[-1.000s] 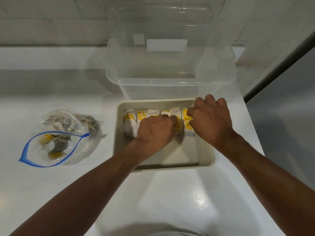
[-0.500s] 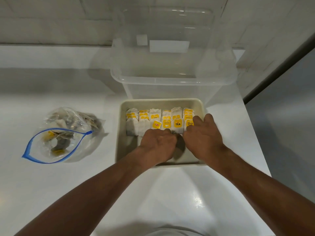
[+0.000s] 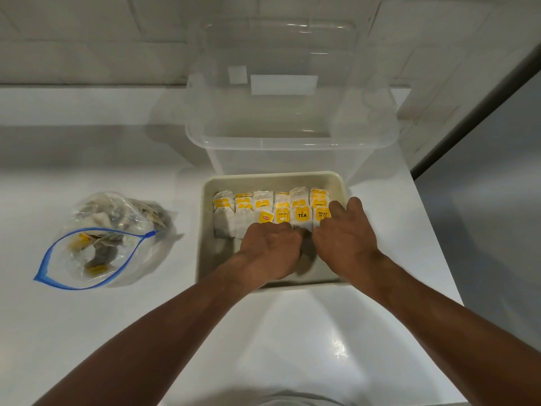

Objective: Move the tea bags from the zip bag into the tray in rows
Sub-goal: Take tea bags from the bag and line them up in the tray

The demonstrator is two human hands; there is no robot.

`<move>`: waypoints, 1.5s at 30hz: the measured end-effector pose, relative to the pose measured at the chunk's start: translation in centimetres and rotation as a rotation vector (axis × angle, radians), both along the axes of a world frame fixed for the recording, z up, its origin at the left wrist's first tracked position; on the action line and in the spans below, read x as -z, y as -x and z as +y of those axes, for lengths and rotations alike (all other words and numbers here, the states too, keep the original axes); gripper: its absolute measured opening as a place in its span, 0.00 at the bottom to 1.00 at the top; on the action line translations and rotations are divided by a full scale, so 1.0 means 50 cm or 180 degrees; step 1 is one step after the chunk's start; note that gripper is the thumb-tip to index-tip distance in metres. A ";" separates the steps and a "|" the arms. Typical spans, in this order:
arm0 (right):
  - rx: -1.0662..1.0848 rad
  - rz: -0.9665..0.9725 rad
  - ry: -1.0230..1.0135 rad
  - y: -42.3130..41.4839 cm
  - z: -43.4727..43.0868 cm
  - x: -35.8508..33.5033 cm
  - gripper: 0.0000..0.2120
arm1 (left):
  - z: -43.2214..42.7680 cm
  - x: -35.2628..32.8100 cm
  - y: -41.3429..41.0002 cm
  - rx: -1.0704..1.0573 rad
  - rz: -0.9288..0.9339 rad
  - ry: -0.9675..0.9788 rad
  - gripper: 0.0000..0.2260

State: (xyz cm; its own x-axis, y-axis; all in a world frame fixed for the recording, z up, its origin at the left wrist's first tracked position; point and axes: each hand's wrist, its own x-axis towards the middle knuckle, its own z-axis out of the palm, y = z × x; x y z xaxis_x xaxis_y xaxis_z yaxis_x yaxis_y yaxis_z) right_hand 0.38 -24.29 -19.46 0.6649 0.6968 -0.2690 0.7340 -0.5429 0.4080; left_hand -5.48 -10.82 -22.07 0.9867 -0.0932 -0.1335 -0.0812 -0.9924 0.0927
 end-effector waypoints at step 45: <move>0.0321 0.2169 -0.2934 0.279 0.423 -0.008 0.02 | 0.514 -0.030 0.377 -0.1731 -0.0461 0.1247 0.07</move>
State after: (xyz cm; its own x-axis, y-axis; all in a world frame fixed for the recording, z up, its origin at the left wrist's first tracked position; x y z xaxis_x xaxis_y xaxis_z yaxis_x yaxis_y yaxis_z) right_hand -13.59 -3.11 -19.05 0.6410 0.7674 -0.0100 0.5859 -0.4977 -0.6395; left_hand -24.31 14.87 -20.57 0.9123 0.4059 -0.0542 0.3805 -0.7911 0.4789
